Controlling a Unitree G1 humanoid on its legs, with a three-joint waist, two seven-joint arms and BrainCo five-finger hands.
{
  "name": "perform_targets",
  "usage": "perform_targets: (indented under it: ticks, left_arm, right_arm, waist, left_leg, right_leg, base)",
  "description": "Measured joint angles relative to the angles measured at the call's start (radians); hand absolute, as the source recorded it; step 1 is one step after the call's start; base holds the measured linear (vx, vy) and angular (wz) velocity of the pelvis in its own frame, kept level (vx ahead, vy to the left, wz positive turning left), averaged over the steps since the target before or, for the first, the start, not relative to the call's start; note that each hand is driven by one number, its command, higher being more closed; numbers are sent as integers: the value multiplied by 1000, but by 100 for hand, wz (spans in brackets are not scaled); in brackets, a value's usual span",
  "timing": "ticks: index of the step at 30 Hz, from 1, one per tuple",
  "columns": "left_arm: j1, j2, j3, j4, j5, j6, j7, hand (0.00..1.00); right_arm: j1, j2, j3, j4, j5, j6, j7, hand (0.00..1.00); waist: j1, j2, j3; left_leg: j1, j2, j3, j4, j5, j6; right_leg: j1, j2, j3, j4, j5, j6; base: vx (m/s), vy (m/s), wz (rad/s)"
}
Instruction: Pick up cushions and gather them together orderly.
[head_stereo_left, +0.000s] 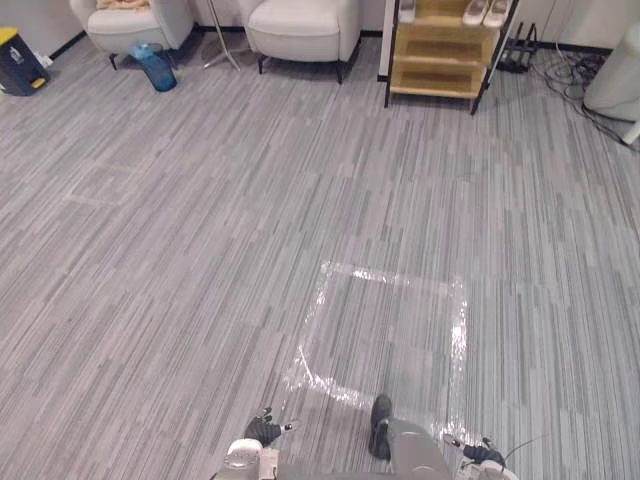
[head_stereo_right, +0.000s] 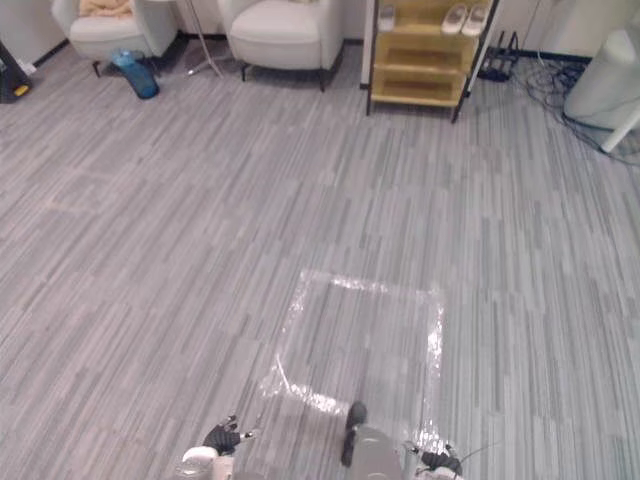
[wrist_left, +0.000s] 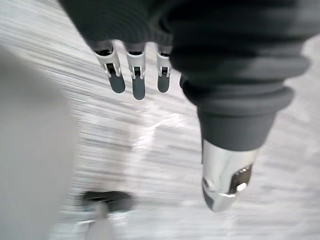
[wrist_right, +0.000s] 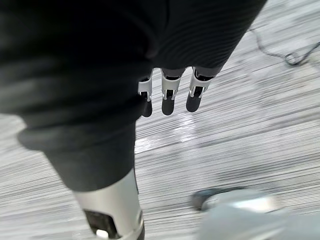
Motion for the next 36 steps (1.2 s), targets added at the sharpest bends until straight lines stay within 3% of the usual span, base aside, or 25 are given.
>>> perform_targets:
  ticks: [1,3,4,5,7,8,9,10,11,12,13,15,17,18,20,23,24,25,29,31,32,33,34,35,36]
  left_arm:
    - [-1,0,-11,-10,-1,-6,0,0]
    - [1,1,-17,-22,-1,-9,1,0]
    - [-1,2,-19,-28,-1,-7,2,0]
    - [0,1,-19,-28,-1,-7,2,0]
    - [7,1,-26,-28,-1,-8,2,0]
    - [9,5,-24,-27,-2,-8,3,0]
    - [3,23,-29,-27,-1,-7,1,0]
    - [0,30,-30,-27,-1,-7,1,0]
    - [-9,38,-39,-25,-2,-6,-2,0]
    - [-7,38,-40,-25,-1,-5,-2,0]
    - [-1,39,-49,-17,-1,-5,-3,0]
    - [-1,47,-62,-5,-1,-3,-3,0]
    - [-2,55,-91,1,-2,1,-1,0]
    - [-2,57,-99,2,-2,2,0,0]
    - [-6,58,-99,0,-2,4,1,0]
    - [2,67,-108,0,-2,5,2,0]
    - [10,81,-109,4,-1,5,2,0]
    - [14,52,-105,14,-2,11,2,0]
    - [8,16,-98,15,-1,12,1,0]
    - [-12,15,-98,13,-1,12,1,0]
    - [-16,15,-98,12,-1,11,2,0]
    - [-14,15,-98,13,-1,11,1,0]
    - [-12,13,-98,13,-1,12,1,0]
    - [-11,13,-98,10,-2,12,0,0]
    - [-11,14,-99,9,-2,12,1,0]
  right_arm:
    - [-6,-3,-2,-4,1,-2,-1,0]
    - [-14,-4,-1,-9,1,-3,-1,0]
    - [-25,-4,-3,-9,1,-3,-2,0]
    - [-27,-5,-3,-9,-1,-4,-3,0]
    - [-25,-7,-3,-8,-1,-4,-4,0]
    - [-19,-1,-1,-7,-1,-4,-5,0]
    - [-19,23,6,0,-2,-4,-3,0]
    - [-19,28,5,2,-3,-4,-3,0]
    - [-18,29,4,9,-8,-3,-3,0]
    - [-18,27,3,9,-9,-3,-2,0]
    - [-17,25,3,8,-10,-3,-2,0]
    - [-15,29,3,9,-10,-3,0,0]
    - [-3,29,3,9,-10,-2,2,0]
    - [0,29,3,9,-10,-2,2,0]
    - [-1,27,-2,4,-9,-2,3,0]
    - [7,25,-2,0,-10,-2,4,0]
    - [24,29,-2,2,-10,-2,5,0]
    - [32,7,-4,5,-10,-1,6,0]
    - [30,-18,-5,2,-8,-2,8,0]
    - [36,-14,-4,6,-5,-2,8,0]
    - [37,-8,-4,11,1,-2,8,0]
    - [37,-7,-3,12,2,-2,8,0]
    - [37,-5,-4,13,3,-2,8,0]
    - [40,-5,-5,14,2,-2,8,0]
    - [35,-8,-8,13,2,-2,5,0]
  waist:
    - [6,0,0]
    - [10,1,0]
    - [12,0,0]
    - [13,0,0]
    - [21,7,-3]
    - [37,3,-4]
    - [36,-32,-12]
    - [35,-44,-12]
    - [41,-58,-6]
    - [40,-56,-8]
    - [42,-50,-12]
    - [39,-49,-14]
    - [26,-49,-19]
    - [10,-42,-28]
    - [4,-33,-30]
    - [1,-33,-32]
    - [-1,-59,-40]
    - [3,-24,-57]
    - [-4,-10,-61]
    - [-6,-11,-57]
    - [3,-17,-46]
    - [5,-16,-45]
    - [6,-16,-45]
    - [5,-16,-45]
    - [7,-14,-45]
  left_leg:
    - [-54,-13,49,-61,-25,18]
    - [-104,-37,82,-197,-34,16]
    - [-127,-91,85,-436,-12,24]
    - [-124,-114,78,-541,20,15]
    - [-105,-152,51,-782,162,13]
    - [-76,-160,44,-808,272,54]
    - [-66,-196,55,-788,232,93]
    - [-69,-202,61,-770,216,104]
    - [-68,-208,76,-696,138,120]
    - [-58,-208,82,-682,114,122]
    - [-8,-213,100,-682,79,133]
    - [57,-230,102,-701,51,143]
    - [120,-244,87,-729,40,148]
    - [151,-242,56,-756,40,148]
    - [174,-220,27,-760,40,148]
    - [222,-194,-14,-750,22,115]
    - [236,-205,-25,-733,-7,69]
    - [241,-169,-45,-710,-30,45]
    - [224,-145,-74,-638,-13,16]
    - [161,-128,-79,-479,-8,8]
    - [76,-98,-55,-295,17,-38]
    - [70,-91,-43,-274,3,-32]
    - [69,-84,-17,-284,-49,-16]
    - [60,-88,-6,-352,-85,-13]
    - [44,-104,-12,-489,-73,3]
  right_leg:
    - [52,-3,3,-47,-2,7]
    - [87,-9,10,-75,-4,31]
    - [123,-22,21,-90,-17,52]
    - [135,-28,27,-95,-23,61]
    - [164,-29,47,-110,-43,94]
    - [189,-28,74,-117,-61,121]
    - [209,-63,85,-125,-80,149]
    - [213,-74,85,-122,-87,159]
    - [206,-98,100,-47,-111,192]
    - [191,-104,109,13,-123,206]
    - [135,-129,124,199,-138,225]
    - [52,-172,104,417,-161,249]
    - [10,-211,28,496,-201,222]
    - [-35,-210,-37,464,-216,202]
    - [-85,-186,-54,378,-210,193]
    - [-103,-143,-28,184,-102,172]
    - [-111,-146,7,115,16,127]
    - [-95,-124,-8,150,7,121]
    - [-43,-114,-46,127,-39,106]
    - [1,-101,-58,92,-45,105]
    - [58,-92,-63,39,-45,103]
    - [68,-91,-62,31,-43,100]
    - [89,-90,-58,21,-42,100]
    - [105,-94,-58,13,-42,101]
    - [106,-100,-57,13,-42,107]
  base:
    - [412,-78,-21]
    - [320,-3,-10]
    - [327,51,-14]
    - [505,100,-18]
    - [403,122,-33]
    - [551,166,-38]
    - [550,158,-27]
    - [534,134,-13]
    - [331,90,-19]
    - [488,161,-34]
    - [397,145,-26]
    - [407,114,-7]
    - [414,44,36]
    - [322,-23,45]
    - [471,-121,49]
    - [319,-168,47]
    - [426,-246,45]
    - [359,-205,37]
    - [254,-188,21]
    - [169,-129,23]
    - [104,-56,5]
    - [172,-58,-4]
    - [87,1,-4]
    - [147,62,-3]
    - [116,125,1]
